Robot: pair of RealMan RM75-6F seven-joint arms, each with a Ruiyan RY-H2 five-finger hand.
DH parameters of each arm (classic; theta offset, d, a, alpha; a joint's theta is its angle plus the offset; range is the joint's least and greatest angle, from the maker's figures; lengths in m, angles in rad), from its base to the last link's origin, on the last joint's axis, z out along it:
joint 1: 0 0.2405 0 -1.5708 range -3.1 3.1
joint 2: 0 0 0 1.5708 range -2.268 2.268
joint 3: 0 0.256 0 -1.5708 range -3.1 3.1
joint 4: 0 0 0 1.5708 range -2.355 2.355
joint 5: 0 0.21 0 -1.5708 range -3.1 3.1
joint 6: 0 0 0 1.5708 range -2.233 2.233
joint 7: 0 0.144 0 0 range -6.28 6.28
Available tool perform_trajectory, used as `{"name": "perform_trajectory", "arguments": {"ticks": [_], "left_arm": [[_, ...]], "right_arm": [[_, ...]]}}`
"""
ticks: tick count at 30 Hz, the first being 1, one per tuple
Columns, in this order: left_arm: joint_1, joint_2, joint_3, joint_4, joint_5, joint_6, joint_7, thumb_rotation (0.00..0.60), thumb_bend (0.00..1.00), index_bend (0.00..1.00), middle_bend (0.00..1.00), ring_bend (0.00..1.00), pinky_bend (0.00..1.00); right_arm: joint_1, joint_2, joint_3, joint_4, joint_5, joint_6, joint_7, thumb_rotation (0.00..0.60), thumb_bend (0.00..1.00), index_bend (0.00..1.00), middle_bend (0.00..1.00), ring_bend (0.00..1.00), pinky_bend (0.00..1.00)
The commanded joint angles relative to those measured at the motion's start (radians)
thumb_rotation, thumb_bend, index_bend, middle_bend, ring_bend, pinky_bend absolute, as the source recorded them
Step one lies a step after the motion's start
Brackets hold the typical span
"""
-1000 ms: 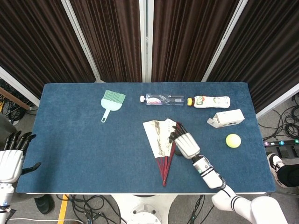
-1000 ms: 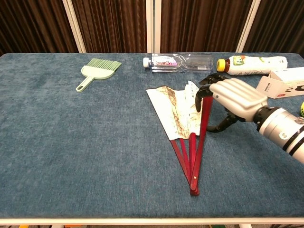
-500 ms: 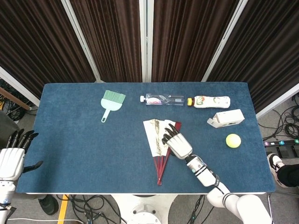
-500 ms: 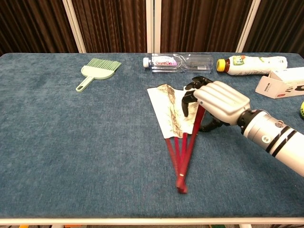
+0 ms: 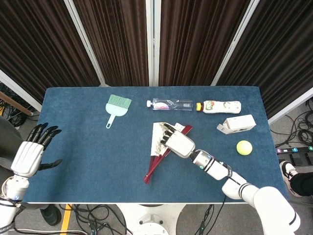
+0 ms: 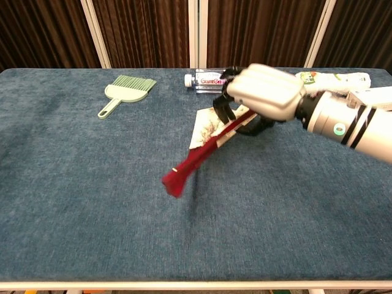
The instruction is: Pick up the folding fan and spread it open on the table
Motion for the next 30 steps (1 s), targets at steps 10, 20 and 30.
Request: {"name": "perform_trajectory", "arguments": {"ticks": [10,20,30], "left_arm": [[-0.221,-0.137,-0.098,-0.023,-0.085,-0.220,-0.414,0.600,0.00,0.16,0.12,0.02,0.15],[-0.360,-0.283,-0.152,-0.004,-0.161,-0.365,-0.635,0.600,0.00,0.16,0.12,0.02,0.16],[-0.445,-0.411,-0.211,0.051,-0.313,-0.431,-0.503,0.600,0.00,0.20,0.16,0.05,0.23]], "right_arm": [[0.116,0.341,0.124,-0.430,0.071,-0.040,0.045,0.600,0.66,0.88,0.64,0.38,0.15],[0.151,0.382,0.207,-0.529,0.167,-0.097,-0.056,0.600,0.66,0.87,0.64,0.37,0.14],[0.186,0.346,0.277,-0.556,0.272,-0.147,-0.150,0.600,0.66,0.86,0.64,0.37,0.12]]}}
